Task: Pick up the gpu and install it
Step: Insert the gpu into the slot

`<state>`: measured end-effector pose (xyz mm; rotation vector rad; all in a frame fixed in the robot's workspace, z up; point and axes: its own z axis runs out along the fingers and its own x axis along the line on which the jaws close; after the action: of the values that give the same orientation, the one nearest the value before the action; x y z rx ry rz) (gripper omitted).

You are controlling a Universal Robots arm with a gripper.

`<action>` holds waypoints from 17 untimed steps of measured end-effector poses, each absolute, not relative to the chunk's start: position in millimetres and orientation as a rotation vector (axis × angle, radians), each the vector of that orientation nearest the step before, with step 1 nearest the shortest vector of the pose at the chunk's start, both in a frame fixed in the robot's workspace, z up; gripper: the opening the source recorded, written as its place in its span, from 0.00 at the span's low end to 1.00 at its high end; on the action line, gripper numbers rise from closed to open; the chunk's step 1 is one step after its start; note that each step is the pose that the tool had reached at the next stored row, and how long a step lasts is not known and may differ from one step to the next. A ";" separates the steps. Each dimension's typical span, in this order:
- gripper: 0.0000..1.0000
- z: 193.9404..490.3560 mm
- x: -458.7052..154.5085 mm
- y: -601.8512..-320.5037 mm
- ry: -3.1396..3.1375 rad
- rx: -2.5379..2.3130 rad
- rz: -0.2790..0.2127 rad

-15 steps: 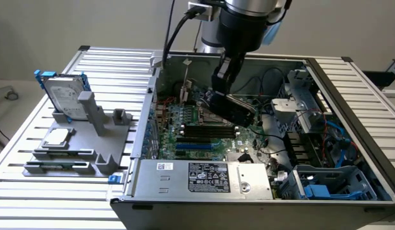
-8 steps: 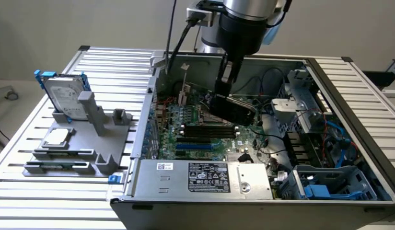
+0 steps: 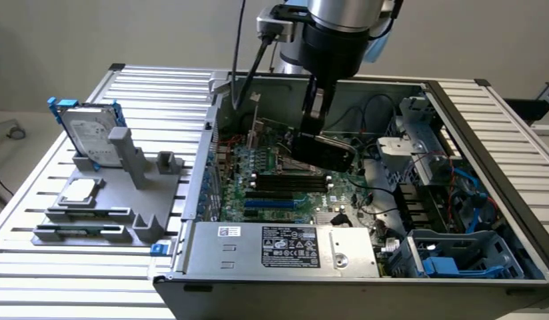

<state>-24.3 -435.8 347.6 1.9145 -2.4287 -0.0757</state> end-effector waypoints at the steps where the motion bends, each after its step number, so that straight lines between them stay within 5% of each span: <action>1: 0.26 347.4 -24.8 -435.9 -2.425 1.924 -0.072; 17: 0.26 339.7 -40.0 -439.1 -2.352 2.050 -0.037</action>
<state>-40.0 -439.1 339.7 2.0505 -2.3517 -0.0366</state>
